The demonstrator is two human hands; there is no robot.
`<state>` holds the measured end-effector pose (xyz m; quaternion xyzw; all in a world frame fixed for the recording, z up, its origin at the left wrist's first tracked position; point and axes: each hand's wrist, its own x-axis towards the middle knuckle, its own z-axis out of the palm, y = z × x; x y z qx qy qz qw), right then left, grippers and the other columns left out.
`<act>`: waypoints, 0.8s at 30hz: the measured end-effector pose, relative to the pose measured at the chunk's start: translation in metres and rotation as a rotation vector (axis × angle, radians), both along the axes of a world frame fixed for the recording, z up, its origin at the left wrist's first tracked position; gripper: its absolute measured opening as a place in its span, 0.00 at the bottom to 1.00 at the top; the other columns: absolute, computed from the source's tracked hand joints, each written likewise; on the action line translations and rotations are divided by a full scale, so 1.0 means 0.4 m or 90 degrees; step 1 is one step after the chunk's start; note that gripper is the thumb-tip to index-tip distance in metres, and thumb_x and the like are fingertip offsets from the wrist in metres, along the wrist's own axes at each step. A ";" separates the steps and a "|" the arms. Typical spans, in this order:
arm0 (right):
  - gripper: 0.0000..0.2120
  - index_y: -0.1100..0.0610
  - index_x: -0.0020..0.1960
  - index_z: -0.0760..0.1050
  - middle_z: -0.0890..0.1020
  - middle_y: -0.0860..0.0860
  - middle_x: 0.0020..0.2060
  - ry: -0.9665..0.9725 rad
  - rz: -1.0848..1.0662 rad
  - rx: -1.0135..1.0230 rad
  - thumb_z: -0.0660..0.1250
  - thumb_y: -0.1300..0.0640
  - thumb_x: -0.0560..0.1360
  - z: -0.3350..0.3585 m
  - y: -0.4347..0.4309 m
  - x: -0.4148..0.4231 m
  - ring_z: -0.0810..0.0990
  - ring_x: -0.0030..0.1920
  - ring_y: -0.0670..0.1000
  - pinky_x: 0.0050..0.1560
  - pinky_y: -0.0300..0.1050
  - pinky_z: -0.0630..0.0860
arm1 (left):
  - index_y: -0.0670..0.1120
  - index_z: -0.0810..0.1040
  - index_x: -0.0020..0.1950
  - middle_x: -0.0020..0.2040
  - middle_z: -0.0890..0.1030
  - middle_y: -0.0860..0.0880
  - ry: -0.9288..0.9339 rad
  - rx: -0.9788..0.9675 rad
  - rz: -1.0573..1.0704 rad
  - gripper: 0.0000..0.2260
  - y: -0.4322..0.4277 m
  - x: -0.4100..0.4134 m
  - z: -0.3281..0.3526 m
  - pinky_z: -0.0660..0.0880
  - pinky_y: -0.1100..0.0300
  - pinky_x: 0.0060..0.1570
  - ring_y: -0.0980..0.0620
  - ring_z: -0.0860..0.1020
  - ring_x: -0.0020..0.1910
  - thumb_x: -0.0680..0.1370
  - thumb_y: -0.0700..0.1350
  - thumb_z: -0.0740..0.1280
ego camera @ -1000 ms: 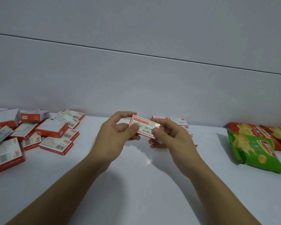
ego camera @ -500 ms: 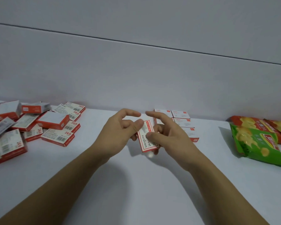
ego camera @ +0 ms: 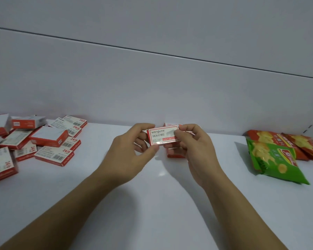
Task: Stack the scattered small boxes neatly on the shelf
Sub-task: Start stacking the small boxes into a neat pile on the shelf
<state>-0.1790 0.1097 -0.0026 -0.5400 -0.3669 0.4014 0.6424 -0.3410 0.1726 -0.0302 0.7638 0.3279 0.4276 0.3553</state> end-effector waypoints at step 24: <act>0.16 0.49 0.60 0.78 0.83 0.43 0.49 -0.393 -0.069 -0.025 0.68 0.59 0.74 0.010 0.094 0.025 0.80 0.43 0.39 0.44 0.33 0.75 | 0.57 0.73 0.60 0.50 0.80 0.55 0.395 0.183 0.151 0.15 0.156 -0.010 -0.001 0.73 0.55 0.43 0.51 0.76 0.48 0.74 0.52 0.68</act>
